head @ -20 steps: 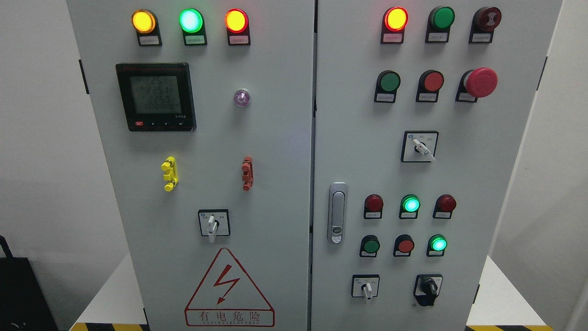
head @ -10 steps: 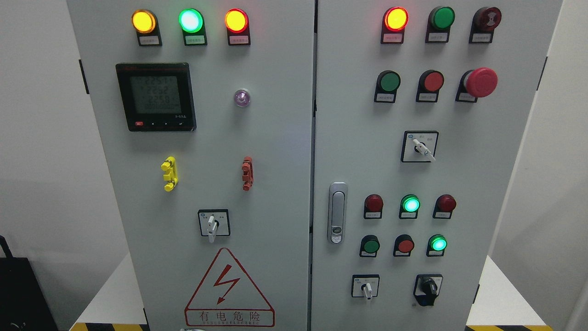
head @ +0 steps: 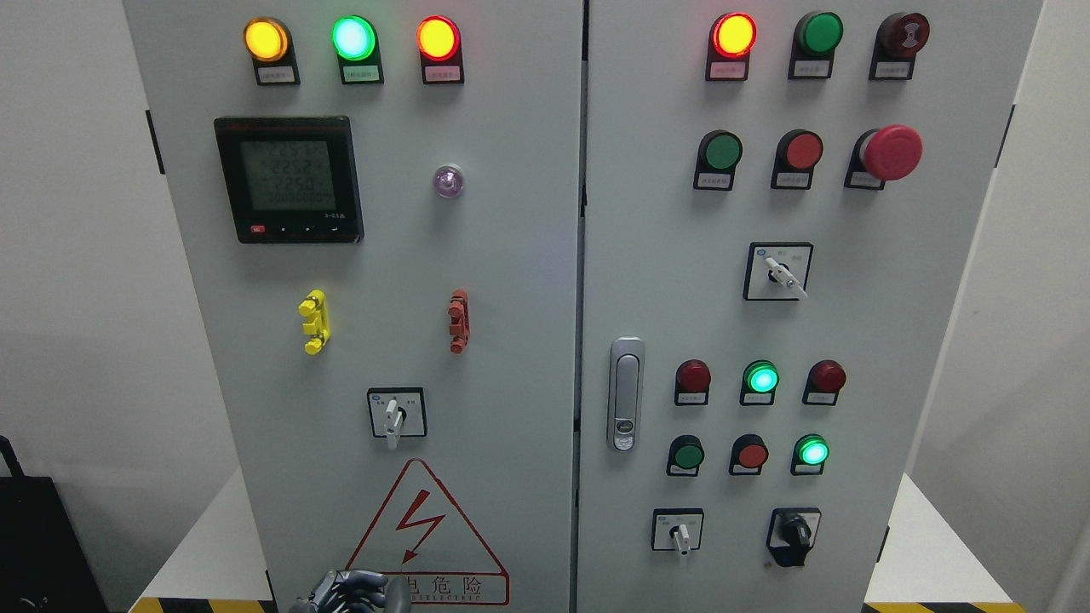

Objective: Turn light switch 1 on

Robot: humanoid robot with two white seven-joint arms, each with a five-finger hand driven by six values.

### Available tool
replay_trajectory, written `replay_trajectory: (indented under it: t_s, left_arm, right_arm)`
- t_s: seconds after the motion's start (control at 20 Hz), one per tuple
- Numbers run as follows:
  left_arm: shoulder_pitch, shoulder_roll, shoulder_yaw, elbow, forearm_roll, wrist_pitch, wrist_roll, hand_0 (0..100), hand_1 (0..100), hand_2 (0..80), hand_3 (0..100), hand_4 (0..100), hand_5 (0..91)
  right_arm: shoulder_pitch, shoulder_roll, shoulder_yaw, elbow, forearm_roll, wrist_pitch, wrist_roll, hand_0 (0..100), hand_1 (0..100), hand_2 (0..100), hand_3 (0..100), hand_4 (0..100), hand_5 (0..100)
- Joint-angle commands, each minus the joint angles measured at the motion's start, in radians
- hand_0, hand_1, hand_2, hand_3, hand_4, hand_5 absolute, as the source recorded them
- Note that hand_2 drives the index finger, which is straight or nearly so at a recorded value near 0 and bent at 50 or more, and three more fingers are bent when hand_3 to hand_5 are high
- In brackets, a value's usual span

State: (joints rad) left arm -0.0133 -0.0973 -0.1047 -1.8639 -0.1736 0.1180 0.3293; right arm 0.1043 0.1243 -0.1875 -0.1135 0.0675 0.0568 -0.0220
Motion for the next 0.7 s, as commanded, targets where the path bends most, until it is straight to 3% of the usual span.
replay_trajectory:
  t_s: [0.0,0.35,0.65]
  left_arm:
    - [-0.036,-0.010,-0.039,-0.031,-0.001,0.014,0.023,26,73,55.2,76,78,60.5]
    - [-0.073,-0.015,-0.078,-0.029,-0.001,0.054,0.056,26,75,57.5,78,79,62.0]
    - [-0.105,-0.016,-0.082,-0.028,-0.001,0.098,0.123,25,75,58.1,79,80,63.6]
  right_arm:
    - [0.000,0.000,0.000,0.000,0.000,0.000,0.001,0,0,0,0,0,0]
    - [0.000,0.000,0.000,0.000,0.000,0.000,0.001,0,0,0,0,0,0]
    - [0.000,0.000,0.000,0.000,0.000,0.000,0.001,0,0,0,0,0,0]
